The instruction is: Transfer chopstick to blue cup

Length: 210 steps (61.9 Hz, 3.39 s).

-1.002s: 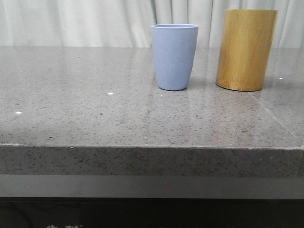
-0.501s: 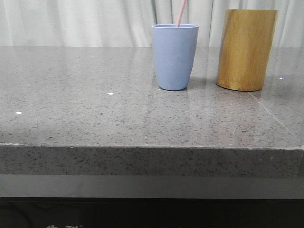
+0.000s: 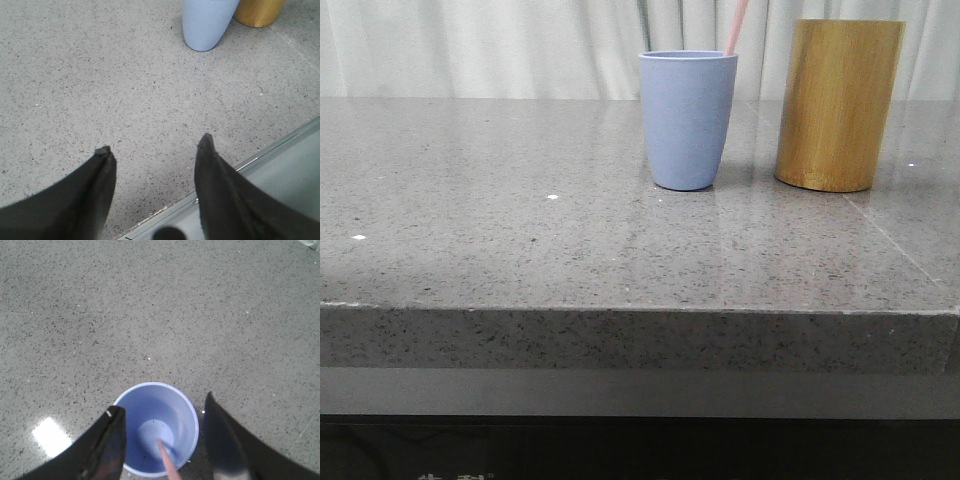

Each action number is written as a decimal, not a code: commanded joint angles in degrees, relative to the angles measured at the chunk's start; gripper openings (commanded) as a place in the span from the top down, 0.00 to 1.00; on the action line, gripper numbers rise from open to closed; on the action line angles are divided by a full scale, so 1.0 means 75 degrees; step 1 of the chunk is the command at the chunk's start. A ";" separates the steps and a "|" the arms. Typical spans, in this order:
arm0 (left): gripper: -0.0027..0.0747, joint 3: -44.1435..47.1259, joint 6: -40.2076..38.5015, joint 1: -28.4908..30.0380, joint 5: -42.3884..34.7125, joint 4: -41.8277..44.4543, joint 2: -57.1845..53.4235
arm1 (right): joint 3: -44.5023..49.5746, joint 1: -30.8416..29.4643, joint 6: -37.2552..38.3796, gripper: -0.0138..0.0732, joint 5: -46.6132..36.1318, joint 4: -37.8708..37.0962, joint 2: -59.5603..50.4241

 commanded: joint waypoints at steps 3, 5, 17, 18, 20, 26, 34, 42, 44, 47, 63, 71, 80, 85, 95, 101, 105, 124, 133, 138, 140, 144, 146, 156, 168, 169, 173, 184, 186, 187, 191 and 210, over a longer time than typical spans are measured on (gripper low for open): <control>0.49 -0.0203 -0.0013 0.0003 -0.0522 -0.0093 -0.0039 | -0.0475 -0.0039 -0.0006 0.38 0.0089 -0.0081 -0.0763; 0.49 -0.0203 -0.0013 0.0003 -0.0522 -0.0093 -0.0039 | -0.0534 -0.0062 0.0096 0.38 0.0261 -0.0168 -0.0863; 0.49 -0.0203 -0.0013 0.0003 -0.0534 -0.0093 -0.0039 | -0.0686 -0.0126 0.1629 0.38 0.1244 -0.1277 -0.1858; 0.49 -0.0203 -0.0013 0.0003 -0.0534 -0.0093 -0.0039 | -0.0674 -0.0126 0.1730 0.38 0.1288 -0.1373 -0.1941; 0.49 -0.0203 -0.0013 0.0003 -0.0553 -0.0093 -0.0039 | -0.0626 -0.0126 0.1977 0.38 0.1348 -0.1566 -0.2107; 0.49 -0.0203 -0.0013 0.0003 -0.0568 -0.0093 -0.0039 | -0.0140 -0.0142 0.2687 0.38 0.1333 -0.1923 -0.2778; 0.49 -0.0203 -0.0013 0.0003 -0.0568 -0.0093 -0.0039 | 0.1272 -0.0162 0.3105 0.38 0.0899 -0.2142 -0.3910; 0.49 -0.0203 -0.0013 0.0003 -0.0568 -0.0093 -0.0039 | 0.2697 -0.0162 0.3105 0.38 0.0530 -0.2142 -0.4945; 0.49 -0.0203 -0.0013 0.0003 -0.0577 -0.0093 -0.0039 | 0.3081 -0.0162 0.3105 0.38 0.0439 -0.2142 -0.5163; 0.49 -0.0203 -0.0013 0.0003 -0.0577 -0.0093 -0.0039 | 0.3601 -0.0162 0.3105 0.38 0.0272 -0.2142 -0.5537; 0.49 -0.0203 -0.0013 0.0003 -0.0577 -0.0093 -0.0039 | 0.5770 -0.0162 0.3105 0.38 -0.0382 -0.2142 -0.7529; 0.49 -0.0203 -0.0013 0.0003 -0.0577 -0.0093 -0.0039 | 0.6458 -0.0162 0.3105 0.41 -0.0536 -0.2142 -0.8211; 0.61 -0.0203 -0.0013 0.0003 -0.0577 -0.0093 -0.0039 | 0.6831 -0.0162 0.3105 0.62 -0.0711 -0.2142 -0.8711; 0.73 -0.0203 -0.0013 0.0003 -0.0577 -0.0093 -0.0039 | 0.6893 -0.0162 0.3105 0.78 -0.0729 -0.2142 -0.8839; 0.96 -0.0203 -0.0013 0.0003 -0.0577 -0.0093 -0.0039 | 0.6893 -0.0162 0.3105 0.91 -0.0759 -0.2142 -0.8841; 0.99 -0.0203 -0.0013 0.0003 -0.0585 -0.0093 -0.0039 | 0.6893 -0.0162 0.3105 0.92 -0.0834 -0.2157 -0.8841; 0.99 -0.0203 -0.0013 0.0003 -0.0585 -0.0093 -0.0039 | 0.6893 -0.0162 0.3105 0.92 -0.0834 -0.2150 -0.8841; 0.99 -0.0203 -0.0013 0.0003 -0.0585 -0.0093 -0.0039 | 0.6893 -0.0162 0.3105 0.92 -0.0834 -0.2150 -0.8841; 0.99 -0.0103 -0.0013 -0.0013 -0.0703 -0.0093 -0.0075 | 0.6893 -0.0162 0.3105 0.92 -0.0828 -0.2152 -0.8841; 0.99 0.0157 0.0039 0.0132 -0.1042 0.0352 -0.0408 | 0.6893 -0.0162 0.3105 0.92 -0.0834 -0.2152 -0.8841; 0.99 0.0366 0.0039 0.0251 -0.1262 0.0514 -0.0621 | 0.6893 -0.0162 0.3105 0.92 -0.0834 -0.2152 -0.8841; 0.99 0.0922 0.0039 0.0543 -0.1935 0.0755 -0.1148 | 0.6893 -0.0162 0.3105 0.92 -0.0834 -0.2152 -0.8841; 0.99 0.1226 0.0039 0.0713 -0.2339 0.0823 -0.1417 | 0.6893 -0.0162 0.3105 0.92 -0.0834 -0.2152 -0.8841; 0.99 0.3348 0.0039 0.1838 -0.4713 0.0871 -0.3202 | 0.6893 -0.0162 0.3105 0.92 -0.0833 -0.2143 -0.8841; 0.99 0.5927 0.0039 0.2904 -0.6719 0.0824 -0.5343 | 0.6893 -0.0162 0.3105 0.92 -0.0833 -0.2143 -0.8841; 0.99 0.6066 0.0025 0.2992 -0.6830 0.0768 -0.5522 | 0.6893 -0.0162 0.3105 0.92 -0.0833 -0.2143 -0.8841; 0.99 0.6660 -0.0029 0.3247 -0.7036 0.0428 -0.5977 | 0.6893 -0.0162 0.3105 0.92 -0.0833 -0.2143 -0.8841; 0.99 0.7543 -0.0029 0.3502 -0.7033 -0.0546 -0.6655 | 0.6893 -0.0162 0.3105 0.92 -0.0833 -0.2143 -0.8841; 0.99 0.7644 -0.0029 0.3502 -0.7033 -0.0576 -0.6716 | 0.6893 -0.0162 0.3105 0.92 -0.0833 -0.2143 -0.8841; 0.99 0.7696 -0.0029 0.3502 -0.7039 -0.0577 -0.6765 | 0.6893 -0.0162 0.3105 0.92 -0.0833 -0.2143 -0.8841; 0.99 0.7698 -0.0029 0.3502 -0.6826 -0.0577 -0.6945 | 0.6893 -0.0162 0.3105 0.92 -0.0833 -0.2143 -0.8841; 0.99 0.7698 -0.0029 0.3211 -0.6857 -0.0577 -0.6946 | 0.6893 -0.0162 0.3105 0.92 -0.0826 -0.2140 -0.8832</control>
